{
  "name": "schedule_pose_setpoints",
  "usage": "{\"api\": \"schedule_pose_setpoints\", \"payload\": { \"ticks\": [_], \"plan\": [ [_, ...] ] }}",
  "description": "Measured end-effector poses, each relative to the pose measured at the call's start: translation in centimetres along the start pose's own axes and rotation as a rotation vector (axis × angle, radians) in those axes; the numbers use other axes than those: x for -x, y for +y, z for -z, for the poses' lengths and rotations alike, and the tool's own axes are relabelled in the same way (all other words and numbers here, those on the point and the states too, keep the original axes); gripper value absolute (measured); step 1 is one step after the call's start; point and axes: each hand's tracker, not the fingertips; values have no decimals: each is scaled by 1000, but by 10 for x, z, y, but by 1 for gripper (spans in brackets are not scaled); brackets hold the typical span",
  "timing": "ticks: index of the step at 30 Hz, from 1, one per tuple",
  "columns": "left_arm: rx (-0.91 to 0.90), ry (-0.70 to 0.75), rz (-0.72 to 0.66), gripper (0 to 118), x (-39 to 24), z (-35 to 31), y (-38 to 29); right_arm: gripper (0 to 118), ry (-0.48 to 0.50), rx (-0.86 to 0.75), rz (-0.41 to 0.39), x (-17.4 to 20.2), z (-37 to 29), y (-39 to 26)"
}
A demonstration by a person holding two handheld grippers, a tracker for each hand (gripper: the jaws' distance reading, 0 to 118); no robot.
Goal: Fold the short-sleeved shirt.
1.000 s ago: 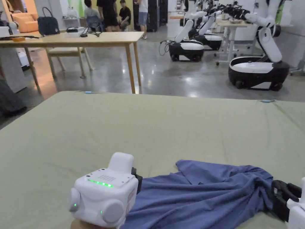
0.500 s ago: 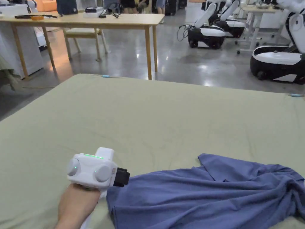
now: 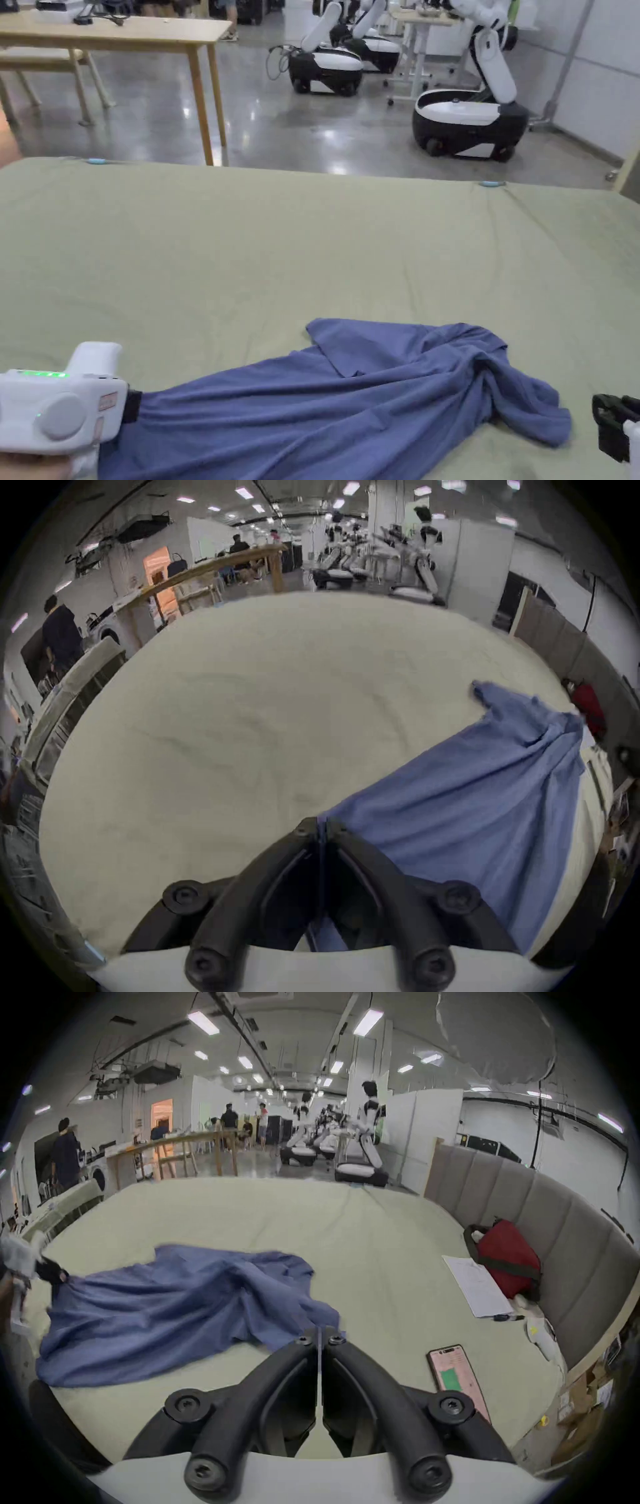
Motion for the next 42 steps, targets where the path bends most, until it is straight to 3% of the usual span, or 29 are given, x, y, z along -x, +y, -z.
{"api": "schedule_pose_setpoints", "payload": {
  "ticks": [2, 4, 5, 7, 8, 13, 15, 16, 17, 18, 19, 20, 23, 33, 39, 42],
  "plan": [
    [-69, 12, 14, 1, -4, -22, 12, 3, -17, 46, -36, -15, 22, -4],
    [-93, -19, -1, 1, -2, -22, 18, 7, 29, 53, -58, -25, 40, -6],
    [-96, -25, 1, 1, -2, -26, 25, 34, 43, 57, -58, -28, 50, -6],
    [-115, -7, 26, 1, -13, -29, 23, 109, 62, 128, -53, -30, 75, -5],
    [-117, 3, 39, 1, -15, -28, 27, 118, 95, 132, -52, -30, 84, -5],
    [-100, 45, 43, 1, -21, -16, 29, 114, 159, 205, -127, -18, 118, -5],
    [-88, 64, 46, 1, -24, -13, 25, 82, 195, 280, -154, -16, 140, -23],
    [-82, 67, 44, 1, -23, -11, 25, 80, 223, 282, -140, -17, 141, -24],
    [-79, 71, 43, 1, -23, -9, 25, 56, 206, 247, -135, -20, 135, -21],
    [-75, 74, 39, 1, -22, -8, 26, 24, 245, 226, -98, -24, 132, -18],
    [-76, 70, 32, 1, -24, -12, 22, 13, 245, 224, -75, -28, 129, -14],
    [-81, 64, 20, 1, -23, -11, 23, 13, 199, 213, -67, -32, 125, -12],
    [-99, 75, 18, 1, -23, -15, 26, 13, 234, 178, 4, -41, 105, 6],
    [-407, 130, 131, 0, -32, -118, 117, 13, 157, -165, -23, -36, -22, 166],
    [-573, 145, 66, 0, -16, -181, 191, 13, -13, -377, -29, -50, -75, 270],
    [-654, 149, 23, 0, -10, -203, 227, 13, -69, -436, 27, -70, -84, 317]
  ]
}}
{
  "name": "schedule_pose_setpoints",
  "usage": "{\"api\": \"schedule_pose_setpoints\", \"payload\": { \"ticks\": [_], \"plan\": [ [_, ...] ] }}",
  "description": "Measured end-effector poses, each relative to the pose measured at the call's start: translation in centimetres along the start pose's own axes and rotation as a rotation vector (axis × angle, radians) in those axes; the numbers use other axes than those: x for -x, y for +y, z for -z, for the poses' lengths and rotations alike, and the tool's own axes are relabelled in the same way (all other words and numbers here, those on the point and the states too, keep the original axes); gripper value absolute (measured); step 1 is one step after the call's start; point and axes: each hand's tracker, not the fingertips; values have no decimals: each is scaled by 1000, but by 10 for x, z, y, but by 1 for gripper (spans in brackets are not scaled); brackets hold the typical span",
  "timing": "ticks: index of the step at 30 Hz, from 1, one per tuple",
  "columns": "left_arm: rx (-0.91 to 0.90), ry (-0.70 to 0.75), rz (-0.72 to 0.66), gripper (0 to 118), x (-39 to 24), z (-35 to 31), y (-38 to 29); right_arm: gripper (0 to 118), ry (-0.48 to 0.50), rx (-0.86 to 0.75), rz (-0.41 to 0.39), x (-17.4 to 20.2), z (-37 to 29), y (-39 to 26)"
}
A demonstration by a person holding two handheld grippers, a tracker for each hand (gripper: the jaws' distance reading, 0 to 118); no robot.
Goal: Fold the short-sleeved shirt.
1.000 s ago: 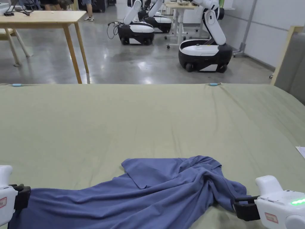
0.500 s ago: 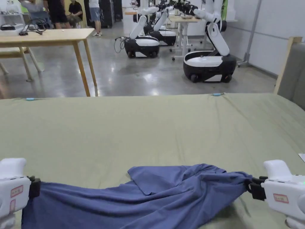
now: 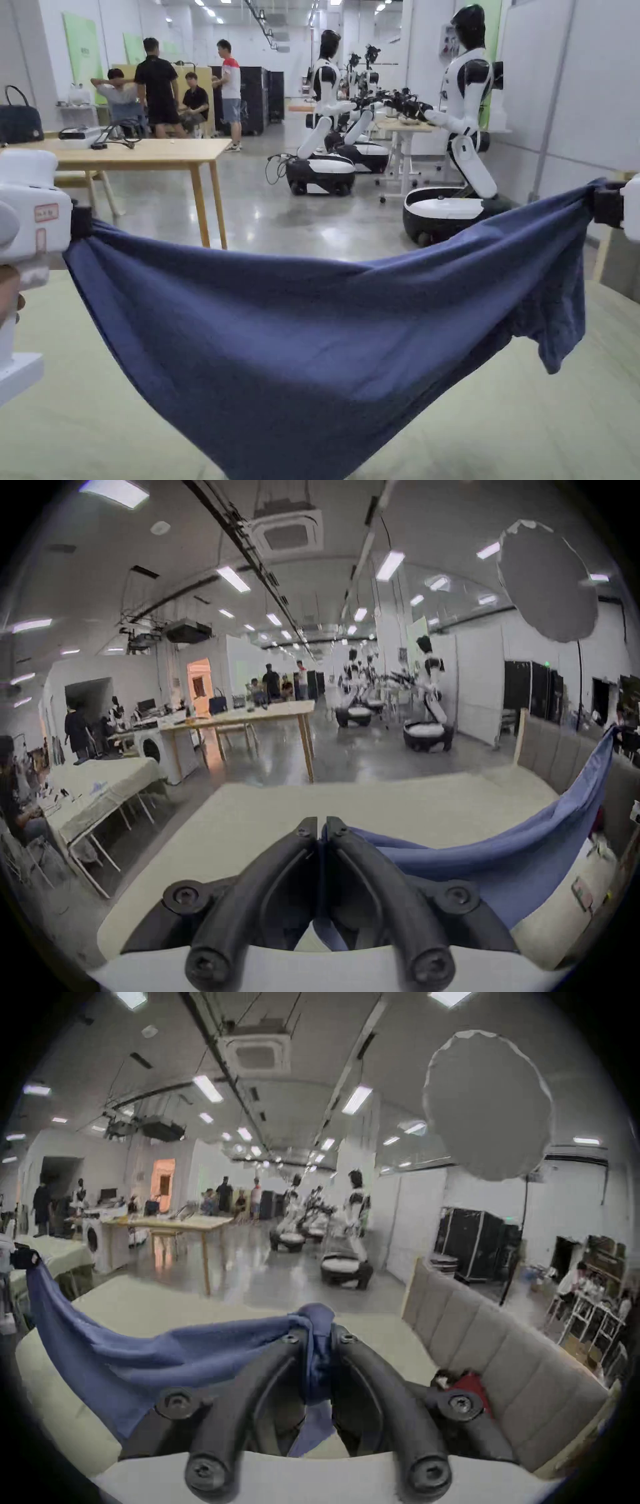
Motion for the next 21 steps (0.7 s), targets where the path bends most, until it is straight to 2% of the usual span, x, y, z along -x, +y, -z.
{"api": "schedule_pose_setpoints", "payload": {
  "ticks": [2, 7, 10, 14, 17, 19, 21],
  "plan": [
    [-47, -2, -33, 0, 2, 9, 28, 13, -30, -46, 38, -10, 8, 29],
    [-100, -8, -102, 0, -1, 39, 84, 13, -68, -96, 50, -18, 37, 77],
    [-108, -11, -136, 0, -4, 65, 99, 13, -91, -98, 40, -13, 62, 82],
    [-66, 22, -85, 0, -15, 106, 78, 13, -94, -72, 41, -1, 101, 49],
    [-49, 37, -98, 0, -24, 132, 35, 13, -89, -38, 66, 9, 129, 2],
    [-22, 55, -105, 0, -31, 148, 1, 13, -135, -3, 48, 20, 143, -34],
    [6, 67, -79, 0, -44, 156, -27, 13, -137, 11, 43, 26, 151, -67]
  ]
}}
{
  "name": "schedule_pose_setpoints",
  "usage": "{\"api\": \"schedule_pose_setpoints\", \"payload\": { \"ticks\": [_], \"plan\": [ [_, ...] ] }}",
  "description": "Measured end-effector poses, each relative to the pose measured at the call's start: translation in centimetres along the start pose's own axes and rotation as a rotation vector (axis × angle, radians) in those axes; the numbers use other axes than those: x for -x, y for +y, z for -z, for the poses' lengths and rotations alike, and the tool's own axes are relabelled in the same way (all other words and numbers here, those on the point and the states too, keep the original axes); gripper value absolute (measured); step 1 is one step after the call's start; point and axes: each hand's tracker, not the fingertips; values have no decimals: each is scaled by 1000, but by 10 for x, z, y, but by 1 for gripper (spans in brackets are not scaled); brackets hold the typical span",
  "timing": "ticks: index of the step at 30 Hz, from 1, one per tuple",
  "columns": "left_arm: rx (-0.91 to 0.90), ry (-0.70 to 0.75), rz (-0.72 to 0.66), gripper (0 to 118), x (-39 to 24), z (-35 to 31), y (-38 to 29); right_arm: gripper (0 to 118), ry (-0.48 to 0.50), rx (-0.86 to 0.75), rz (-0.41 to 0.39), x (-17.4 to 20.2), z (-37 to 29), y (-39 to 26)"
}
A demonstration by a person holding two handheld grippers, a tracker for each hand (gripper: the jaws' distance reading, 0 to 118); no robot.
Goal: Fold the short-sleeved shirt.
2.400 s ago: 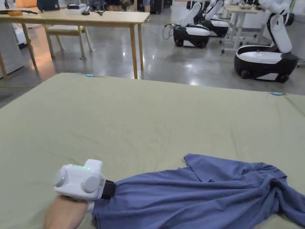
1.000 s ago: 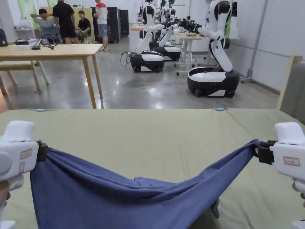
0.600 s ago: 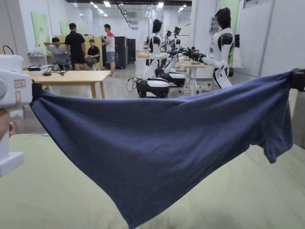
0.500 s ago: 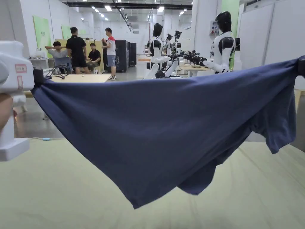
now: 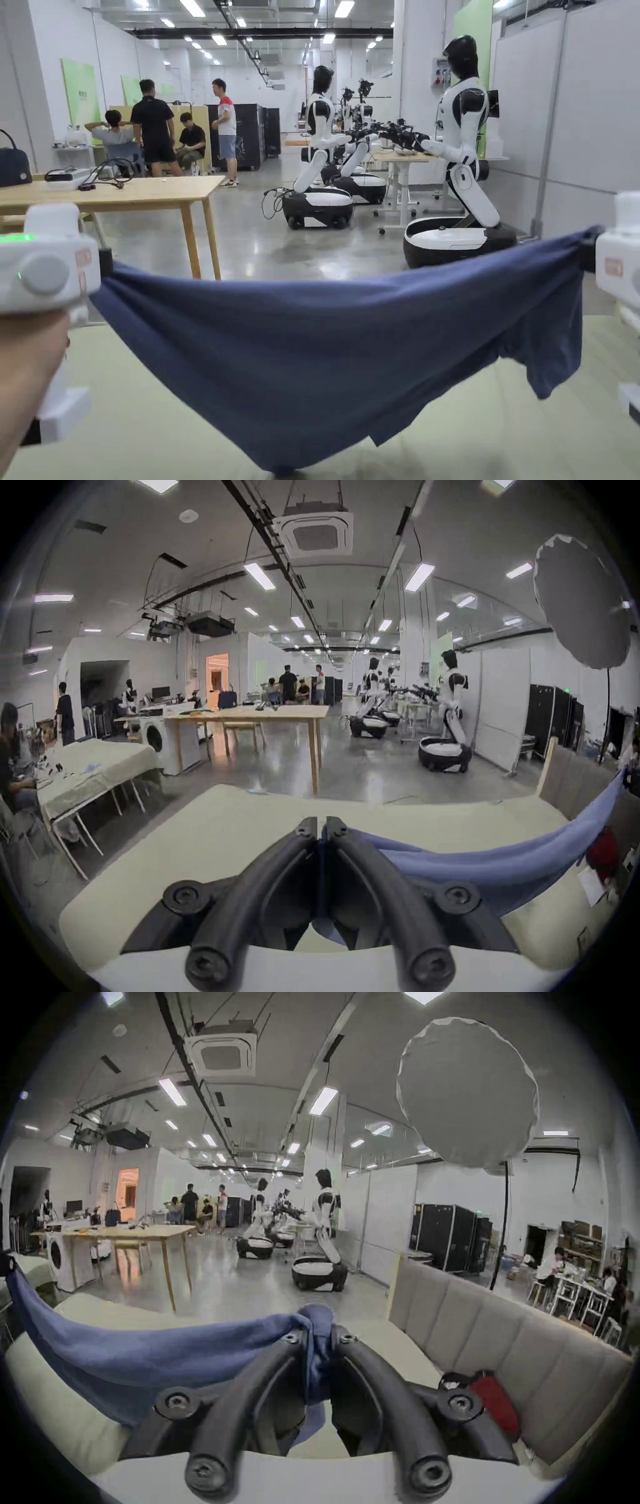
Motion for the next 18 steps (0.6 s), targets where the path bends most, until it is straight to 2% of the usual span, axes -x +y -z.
{"api": "schedule_pose_setpoints", "payload": {
  "ticks": [5, 10, 12, 15, 17, 18],
  "plan": [
    [34, -43, -23, 0, -8, -12, -43, 13, 7, 31, 21, -4, -13, -53],
    [51, -79, -9, 0, 3, -67, -69, 13, 61, 90, -22, -32, -63, -94],
    [152, -147, -10, 0, 16, -96, -88, 13, 96, 158, -17, -50, -87, -120],
    [258, -198, -61, 1, 36, -141, -138, 13, 91, 237, -59, -67, -128, -172],
    [342, -209, -24, 2, 44, -168, -179, 13, 141, 328, -10, -78, -153, -213],
    [382, -208, -16, 3, 47, -178, -204, 13, 157, 390, -13, -80, -164, -234]
  ]
}}
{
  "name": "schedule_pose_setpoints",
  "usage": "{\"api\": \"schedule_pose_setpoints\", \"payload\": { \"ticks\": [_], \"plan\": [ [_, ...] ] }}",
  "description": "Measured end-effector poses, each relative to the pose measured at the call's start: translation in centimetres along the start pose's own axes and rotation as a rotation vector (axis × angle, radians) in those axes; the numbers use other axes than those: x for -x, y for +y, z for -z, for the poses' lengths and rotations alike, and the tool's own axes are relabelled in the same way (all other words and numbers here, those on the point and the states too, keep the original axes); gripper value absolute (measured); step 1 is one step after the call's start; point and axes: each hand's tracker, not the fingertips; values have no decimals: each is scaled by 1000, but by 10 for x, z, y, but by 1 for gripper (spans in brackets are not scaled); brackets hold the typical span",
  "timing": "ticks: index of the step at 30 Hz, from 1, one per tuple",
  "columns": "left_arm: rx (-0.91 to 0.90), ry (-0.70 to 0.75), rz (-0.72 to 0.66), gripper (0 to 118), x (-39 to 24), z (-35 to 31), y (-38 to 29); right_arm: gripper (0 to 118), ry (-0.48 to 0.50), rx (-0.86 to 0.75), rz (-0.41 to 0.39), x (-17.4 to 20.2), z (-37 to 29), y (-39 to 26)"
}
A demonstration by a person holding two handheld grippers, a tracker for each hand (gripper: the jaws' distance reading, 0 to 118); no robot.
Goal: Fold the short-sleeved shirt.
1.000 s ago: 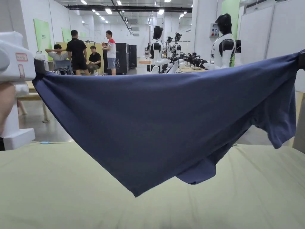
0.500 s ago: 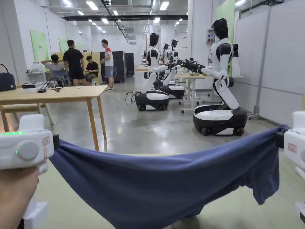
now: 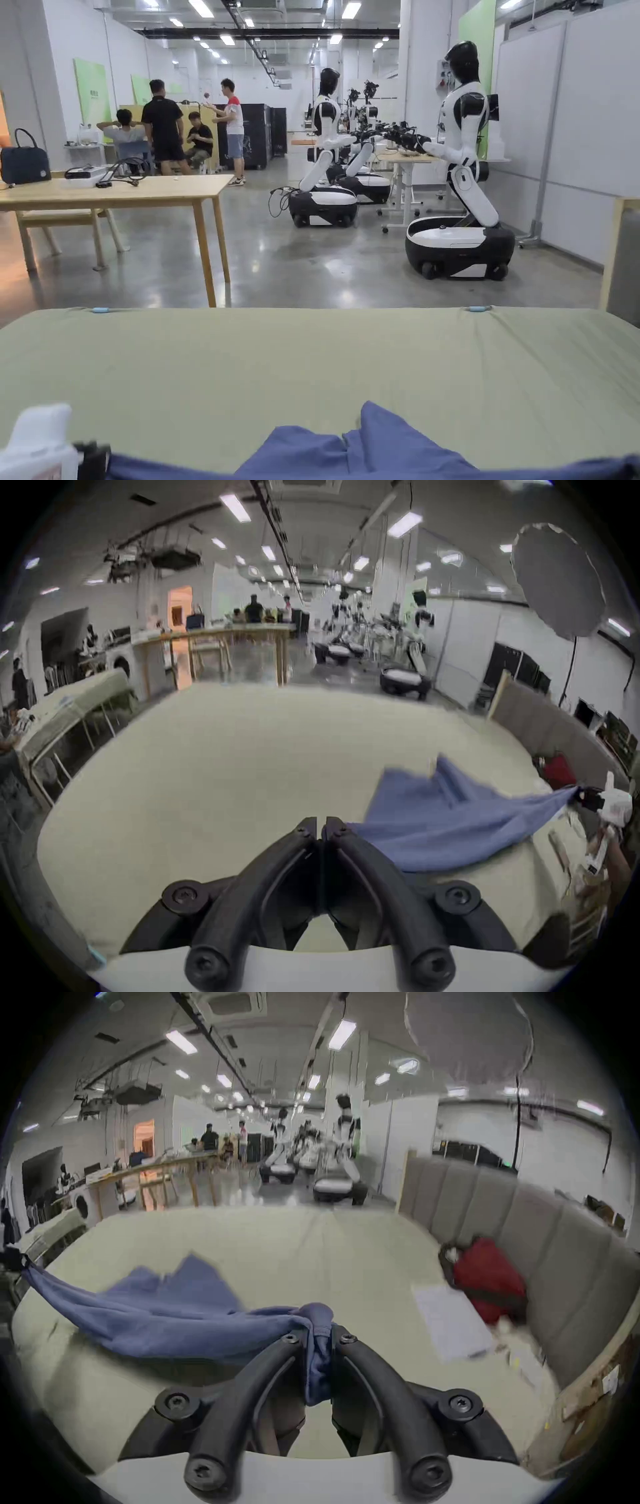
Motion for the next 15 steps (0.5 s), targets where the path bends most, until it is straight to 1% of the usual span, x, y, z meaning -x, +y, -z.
{"api": "schedule_pose_setpoints", "payload": {
  "ticks": [1, 3, 4, 5, 6, 7, 9, 10, 11, 12, 13, 14, 15],
  "plan": [
    [35, 6, -1, 3, 1, 1, -22, 13, 1, 29, 1, 1, 0, -22],
    [119, 16, -14, 4, 2, 7, -66, 13, -15, 102, -53, 5, 6, -63],
    [146, 24, -18, 5, 2, 12, -82, 13, -14, 132, -64, 6, 10, -75],
    [162, 42, -10, 13, 0, 12, -93, 14, -13, 166, -69, 12, 8, -87],
    [164, 66, 9, 32, -3, 12, -100, 21, -4, 170, -57, 11, 8, -89],
    [143, 98, 40, 44, -6, 6, -102, 25, -3, 161, -59, 11, 4, -89],
    [72, 144, 85, 72, -19, -15, -98, 36, -43, 114, -171, 25, -18, -76],
    [16, 125, 109, 100, -21, -27, -92, 57, -11, 47, -212, 35, -35, -66],
    [-63, 126, 142, 106, -35, -45, -86, 87, 38, -36, -200, 47, -54, -55],
    [-118, 129, 168, 105, -47, -58, -82, 103, 76, -100, -181, 58, -69, -46],
    [-195, 127, 178, 105, -60, -75, -79, 113, 118, -158, -151, 77, -88, -35],
    [-257, 122, 173, 106, -60, -81, -80, 117, 164, -199, -126, 91, -100, -28],
    [-295, 114, 161, 106, -67, -88, -80, 117, 203, -231, -102, 103, -108, -23]
  ]
}}
